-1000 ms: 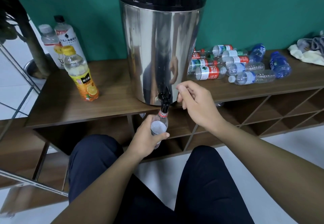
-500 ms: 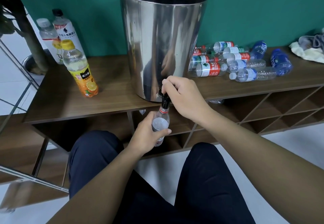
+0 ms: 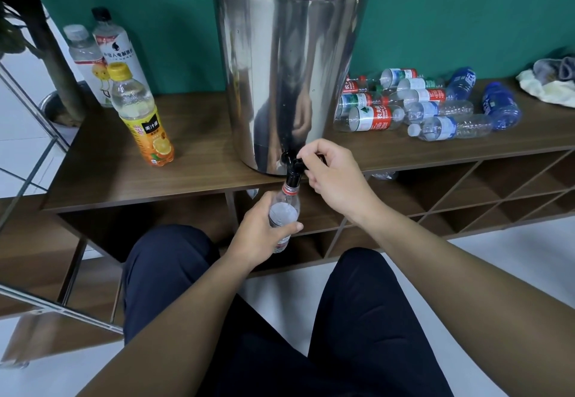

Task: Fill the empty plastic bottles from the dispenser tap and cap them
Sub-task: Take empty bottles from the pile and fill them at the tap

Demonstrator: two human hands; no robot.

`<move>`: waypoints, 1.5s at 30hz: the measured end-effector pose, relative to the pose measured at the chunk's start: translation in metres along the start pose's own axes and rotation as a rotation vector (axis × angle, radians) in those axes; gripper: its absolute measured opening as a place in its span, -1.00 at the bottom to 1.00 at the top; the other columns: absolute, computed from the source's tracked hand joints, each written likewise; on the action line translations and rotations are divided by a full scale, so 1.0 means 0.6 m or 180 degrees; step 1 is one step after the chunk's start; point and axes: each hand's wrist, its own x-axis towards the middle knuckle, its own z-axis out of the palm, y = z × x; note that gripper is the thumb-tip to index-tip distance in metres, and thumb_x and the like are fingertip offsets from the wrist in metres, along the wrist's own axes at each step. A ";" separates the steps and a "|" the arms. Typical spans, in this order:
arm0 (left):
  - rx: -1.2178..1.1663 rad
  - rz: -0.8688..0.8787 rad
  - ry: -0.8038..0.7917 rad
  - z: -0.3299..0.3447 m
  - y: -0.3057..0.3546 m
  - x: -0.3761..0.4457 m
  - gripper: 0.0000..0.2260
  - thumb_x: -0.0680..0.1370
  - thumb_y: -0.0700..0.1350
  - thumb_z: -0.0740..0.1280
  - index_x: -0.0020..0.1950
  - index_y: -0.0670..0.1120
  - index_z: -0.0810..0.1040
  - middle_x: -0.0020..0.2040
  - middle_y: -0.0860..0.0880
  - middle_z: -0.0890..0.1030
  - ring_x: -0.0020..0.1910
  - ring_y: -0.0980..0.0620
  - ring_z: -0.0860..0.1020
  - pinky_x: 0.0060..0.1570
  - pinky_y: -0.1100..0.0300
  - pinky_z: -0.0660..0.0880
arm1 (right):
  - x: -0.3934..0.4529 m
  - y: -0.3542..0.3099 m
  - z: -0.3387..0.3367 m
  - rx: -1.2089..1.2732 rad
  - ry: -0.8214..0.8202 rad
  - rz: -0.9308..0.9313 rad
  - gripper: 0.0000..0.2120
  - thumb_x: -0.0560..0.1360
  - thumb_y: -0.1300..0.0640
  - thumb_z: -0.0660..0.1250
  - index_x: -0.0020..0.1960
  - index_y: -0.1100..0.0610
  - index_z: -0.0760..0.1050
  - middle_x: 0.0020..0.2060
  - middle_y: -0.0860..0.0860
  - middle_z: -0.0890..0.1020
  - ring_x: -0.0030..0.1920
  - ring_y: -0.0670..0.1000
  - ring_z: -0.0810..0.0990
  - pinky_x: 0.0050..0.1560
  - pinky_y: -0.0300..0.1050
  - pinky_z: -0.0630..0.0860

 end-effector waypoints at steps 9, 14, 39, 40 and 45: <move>-0.0009 -0.0071 -0.0033 -0.001 0.000 -0.001 -0.48 0.52 0.05 0.68 0.40 0.22 0.55 0.24 0.19 0.71 0.25 0.22 0.65 0.35 0.10 0.58 | 0.001 0.004 0.029 0.0214 0.0261 0.0175 -0.71 0.76 0.13 0.23 -0.11 -0.02 0.58 -0.44 -0.28 0.49 -0.41 -0.20 0.43 -0.26 -0.21 0.33; -0.0015 -0.0112 -0.0045 0.001 0.000 0.001 -0.44 0.52 0.06 0.68 0.45 0.21 0.54 0.24 0.20 0.71 0.25 0.20 0.66 0.35 0.11 0.60 | -0.004 0.007 0.033 0.0258 0.0321 0.0094 -0.72 0.77 0.11 0.23 -0.08 -0.03 0.58 -0.42 -0.27 0.50 -0.38 -0.19 0.44 -0.26 -0.25 0.34; 0.0002 -0.0066 0.0028 -0.002 -0.002 0.001 -0.46 0.51 0.03 0.69 0.42 0.20 0.57 0.21 0.17 0.72 0.22 0.16 0.68 0.37 -0.01 0.62 | -0.008 0.009 0.036 0.0577 0.0236 0.0087 -0.72 0.78 0.15 0.21 -0.08 0.06 0.54 -0.46 -0.17 0.43 -0.45 -0.11 0.33 -0.41 -0.22 0.28; -0.0005 -0.0062 0.0038 -0.002 -0.001 0.001 -0.47 0.51 0.03 0.69 0.41 0.20 0.57 0.20 0.16 0.72 0.22 0.16 0.68 0.37 -0.01 0.62 | -0.007 0.009 0.036 0.0582 0.0240 0.0088 -0.72 0.78 0.16 0.21 -0.09 0.06 0.54 -0.46 -0.17 0.43 -0.45 -0.11 0.33 -0.41 -0.23 0.28; -0.0025 -0.0073 0.0047 -0.002 -0.001 0.001 -0.47 0.51 0.01 0.69 0.40 0.20 0.57 0.19 0.12 0.73 0.21 0.12 0.69 0.35 -0.02 0.64 | -0.008 0.008 0.035 0.0610 0.0228 0.0090 -0.72 0.78 0.15 0.22 -0.08 0.06 0.55 -0.45 -0.16 0.42 -0.44 -0.11 0.33 -0.40 -0.21 0.28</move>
